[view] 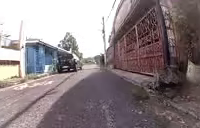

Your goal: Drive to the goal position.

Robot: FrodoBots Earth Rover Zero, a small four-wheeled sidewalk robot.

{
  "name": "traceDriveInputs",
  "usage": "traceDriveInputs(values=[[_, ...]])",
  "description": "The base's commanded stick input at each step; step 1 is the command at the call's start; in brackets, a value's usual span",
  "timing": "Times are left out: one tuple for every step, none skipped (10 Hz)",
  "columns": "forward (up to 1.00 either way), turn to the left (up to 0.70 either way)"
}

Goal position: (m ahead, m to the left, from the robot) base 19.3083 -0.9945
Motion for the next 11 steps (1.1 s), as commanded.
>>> traceDriveInputs(values=[[0.85, 0.00], [0.85, 0.00], [0.85, 0.00], [0.85, 0.00], [0.85, 0.00], [0.85, 0.00], [0.85, 0.00], [0.85, 0.00], [0.85, 0.00], [0.85, 0.00], [0.85, 0.00]])
